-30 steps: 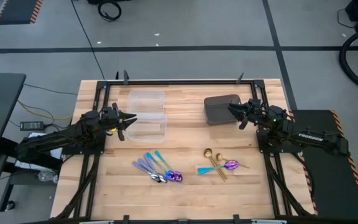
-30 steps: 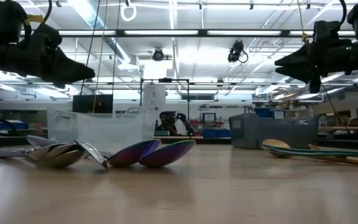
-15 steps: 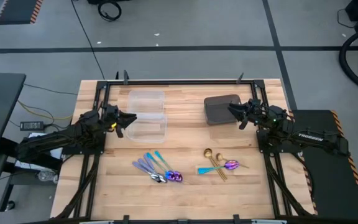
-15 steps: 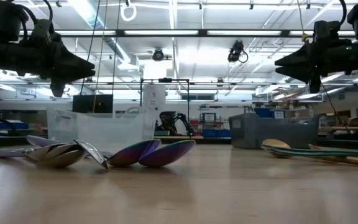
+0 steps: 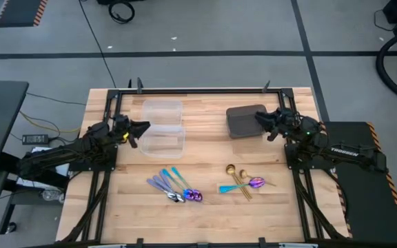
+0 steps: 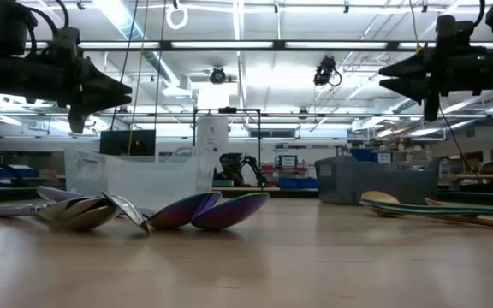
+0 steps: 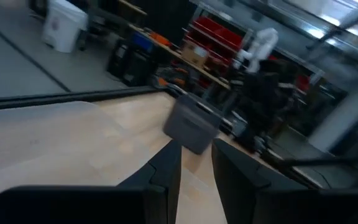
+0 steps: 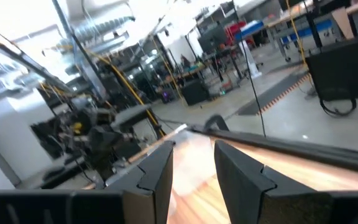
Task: Sort silverware by color (type)
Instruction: Put the gold spoon into the black bin, then put the blue spoon into the bottom transparent bin
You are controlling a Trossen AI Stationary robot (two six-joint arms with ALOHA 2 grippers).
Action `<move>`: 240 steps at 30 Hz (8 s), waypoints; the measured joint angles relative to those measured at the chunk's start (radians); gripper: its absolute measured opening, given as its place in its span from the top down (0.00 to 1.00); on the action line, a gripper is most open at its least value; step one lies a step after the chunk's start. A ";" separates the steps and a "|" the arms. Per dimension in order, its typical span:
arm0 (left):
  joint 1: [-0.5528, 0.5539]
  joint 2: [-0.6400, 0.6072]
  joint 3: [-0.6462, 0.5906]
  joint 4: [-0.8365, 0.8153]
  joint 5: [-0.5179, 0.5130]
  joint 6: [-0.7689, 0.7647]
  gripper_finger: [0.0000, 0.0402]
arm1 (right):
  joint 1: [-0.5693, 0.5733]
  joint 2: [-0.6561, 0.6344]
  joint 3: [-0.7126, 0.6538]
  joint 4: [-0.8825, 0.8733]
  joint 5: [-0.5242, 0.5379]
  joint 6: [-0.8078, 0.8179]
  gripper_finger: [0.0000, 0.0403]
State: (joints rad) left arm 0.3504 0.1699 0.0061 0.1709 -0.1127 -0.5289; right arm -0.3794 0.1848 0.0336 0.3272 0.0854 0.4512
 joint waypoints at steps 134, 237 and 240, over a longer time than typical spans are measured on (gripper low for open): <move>-0.190 0.288 0.074 0.153 0.207 0.233 0.55 | 0.703 1.386 0.693 -0.983 -0.055 0.231 0.82; -0.192 0.288 0.073 0.168 0.160 0.339 0.55 | -0.148 1.236 0.809 -0.977 0.021 -0.603 0.77; -0.193 0.288 0.073 0.172 0.161 0.348 0.55 | -0.134 1.228 0.859 -1.030 0.022 -0.581 0.76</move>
State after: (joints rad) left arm 0.1573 0.4583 0.0795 0.3428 0.0482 -0.1808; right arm -0.5130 1.4132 0.8921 -0.7028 0.1076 -0.1293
